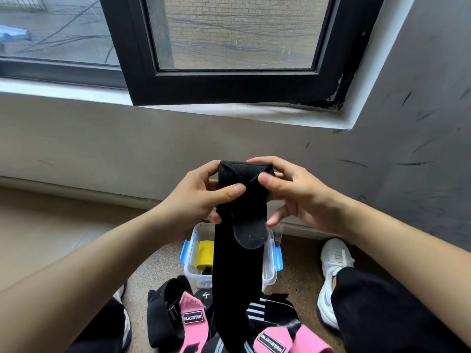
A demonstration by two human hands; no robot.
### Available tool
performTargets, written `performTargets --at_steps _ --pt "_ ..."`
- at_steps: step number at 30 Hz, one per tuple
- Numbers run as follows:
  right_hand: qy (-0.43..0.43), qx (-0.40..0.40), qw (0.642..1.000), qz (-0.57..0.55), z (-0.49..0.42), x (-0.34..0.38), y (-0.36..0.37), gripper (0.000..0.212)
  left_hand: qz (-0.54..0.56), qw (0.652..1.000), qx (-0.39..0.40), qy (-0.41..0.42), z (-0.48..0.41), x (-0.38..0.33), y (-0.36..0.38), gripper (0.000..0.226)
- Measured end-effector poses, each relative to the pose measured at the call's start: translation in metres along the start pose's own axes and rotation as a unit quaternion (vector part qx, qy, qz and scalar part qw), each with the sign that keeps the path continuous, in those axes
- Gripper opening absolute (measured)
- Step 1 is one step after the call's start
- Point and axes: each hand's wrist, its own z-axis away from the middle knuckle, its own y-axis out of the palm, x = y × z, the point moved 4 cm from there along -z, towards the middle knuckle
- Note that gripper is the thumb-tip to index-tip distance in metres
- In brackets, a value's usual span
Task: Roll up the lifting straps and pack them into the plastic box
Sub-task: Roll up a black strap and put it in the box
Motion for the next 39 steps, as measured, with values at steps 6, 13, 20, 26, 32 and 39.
performTargets --at_steps 6,13,20,26,32,39 --pt "0.002 -0.014 1.000 0.013 0.0005 0.0001 0.0017 0.044 -0.036 0.998 -0.022 0.046 -0.0013 -0.0025 0.0014 0.037" --pt "-0.015 -0.035 0.999 0.004 0.0013 -0.0004 -0.0004 0.042 -0.039 0.998 -0.008 0.050 -0.0008 -0.0040 0.0022 0.040" --pt "-0.060 -0.059 0.996 0.010 -0.0008 0.0003 -0.0049 0.040 -0.020 0.998 0.014 -0.056 -0.0001 0.0031 -0.0041 0.051" --pt "-0.133 -0.074 0.981 0.116 -0.0003 0.0022 -0.0023 0.048 0.030 0.996 0.018 -0.085 0.0003 0.0027 -0.0006 0.049" --pt "-0.159 -0.077 0.974 0.143 0.0026 0.0027 -0.0005 0.052 0.059 0.996 -0.012 -0.058 -0.0017 0.0046 -0.0028 0.048" --pt "-0.006 -0.032 0.999 0.019 0.0012 -0.0027 -0.0017 0.039 0.013 0.998 -0.067 -0.003 0.0003 -0.0001 -0.0021 0.052"
